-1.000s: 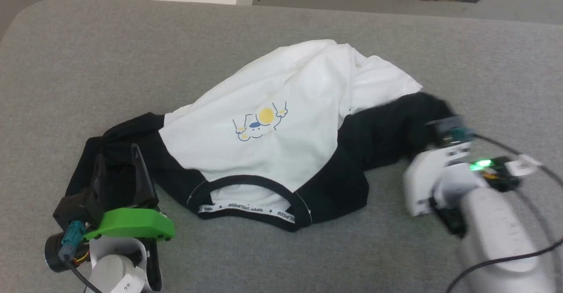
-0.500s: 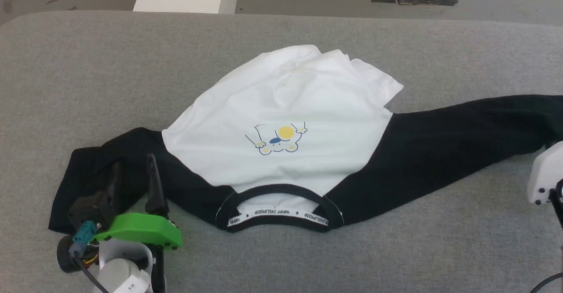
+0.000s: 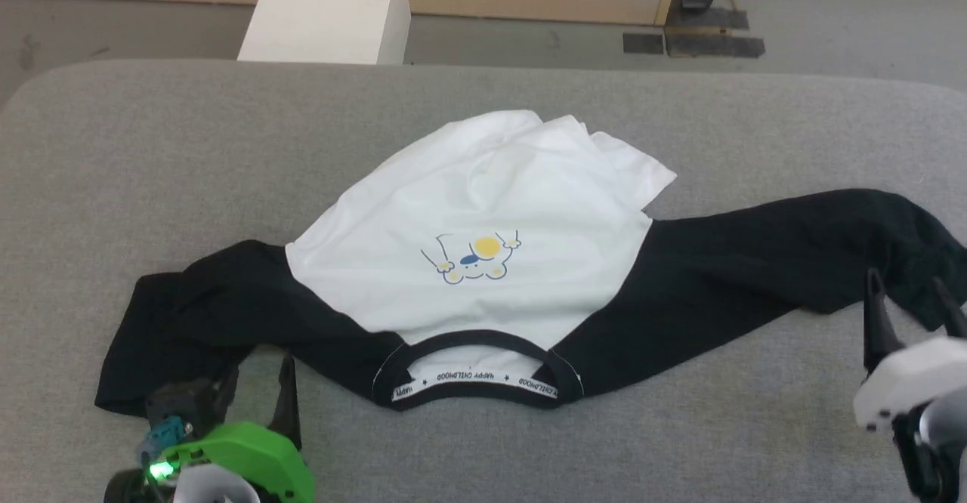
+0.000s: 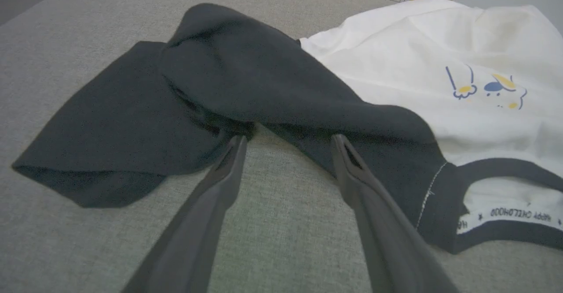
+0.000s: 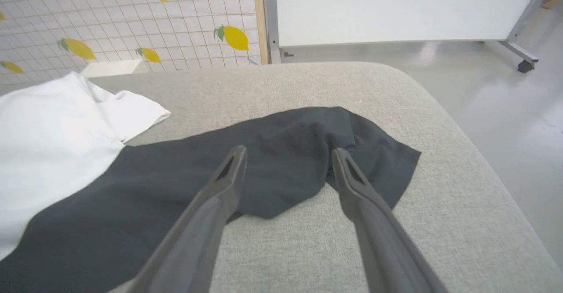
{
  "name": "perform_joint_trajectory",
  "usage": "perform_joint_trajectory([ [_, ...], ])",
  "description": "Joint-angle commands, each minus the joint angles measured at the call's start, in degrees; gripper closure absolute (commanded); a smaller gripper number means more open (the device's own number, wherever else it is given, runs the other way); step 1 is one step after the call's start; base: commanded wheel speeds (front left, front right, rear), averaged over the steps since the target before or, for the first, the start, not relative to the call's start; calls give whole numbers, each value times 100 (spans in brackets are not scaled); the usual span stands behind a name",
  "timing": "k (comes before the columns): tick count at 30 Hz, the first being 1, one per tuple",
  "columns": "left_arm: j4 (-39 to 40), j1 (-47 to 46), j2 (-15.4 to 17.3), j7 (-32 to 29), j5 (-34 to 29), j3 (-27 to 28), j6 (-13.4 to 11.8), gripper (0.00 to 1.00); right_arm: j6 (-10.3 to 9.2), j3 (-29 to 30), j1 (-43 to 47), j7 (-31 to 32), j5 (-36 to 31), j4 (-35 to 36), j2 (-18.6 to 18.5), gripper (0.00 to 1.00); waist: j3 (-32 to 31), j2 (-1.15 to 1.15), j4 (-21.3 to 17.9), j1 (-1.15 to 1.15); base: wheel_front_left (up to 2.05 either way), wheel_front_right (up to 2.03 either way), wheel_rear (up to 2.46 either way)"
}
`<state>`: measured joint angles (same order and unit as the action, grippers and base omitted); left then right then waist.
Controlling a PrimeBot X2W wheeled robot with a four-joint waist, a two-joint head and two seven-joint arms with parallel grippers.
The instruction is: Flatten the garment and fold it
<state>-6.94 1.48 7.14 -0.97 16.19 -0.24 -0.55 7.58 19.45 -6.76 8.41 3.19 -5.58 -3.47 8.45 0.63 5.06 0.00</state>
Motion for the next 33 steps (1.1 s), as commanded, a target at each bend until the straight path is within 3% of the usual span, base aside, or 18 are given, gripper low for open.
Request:
perform_joint_trajectory([
  [1, 44, 110, 33, -137, 49, 3, -9, 0, -9, -53, 214, -63, 78, 217, 35, 0, -96, -63, -10, 0, 0, 0, 0],
  [9, -324, -263, -18, -863, 466, 149, -128, 0, -9, -621, 885, -184, 799, 703, 57, 0, -32, -63, -159, 0, 0, 0, 0],
  [16, -984, -984, 67, -1306, 754, 361, -264, 0, -9, -1028, 900, -152, 861, 788, 58, 0, 172, -63, -422, 0, 0, 0, 0],
  [22, -1616, -1255, 312, -2090, 696, 312, -509, 0, -9, -1190, 830, -152, 907, 843, 58, 0, 323, -63, -650, 0, 0, 0, 0],
  [23, -1624, -1247, 323, -2212, 709, 269, -478, 53, -9, -1197, 828, -156, 922, 851, 58, 0, 333, -63, -658, 0, 0, 0, 0],
  [24, -1612, -1233, 323, -2293, 728, 241, -452, 100, -9, -1202, 829, -159, 933, 856, 58, 0, 339, -63, -660, 0, 0, 0, 0],
  [27, -1495, -1158, 347, -2397, 766, 177, -359, 100, -9, -1272, 836, -143, 981, 880, 58, 0, 341, -63, -638, 0, 0, 0, 0],
  [33, -988, -854, 240, -1838, 773, 243, -391, 100, -9, -1456, 887, -33, 1097, 969, 58, 0, 233, -63, -478, 0, 0, 0, 0],
])
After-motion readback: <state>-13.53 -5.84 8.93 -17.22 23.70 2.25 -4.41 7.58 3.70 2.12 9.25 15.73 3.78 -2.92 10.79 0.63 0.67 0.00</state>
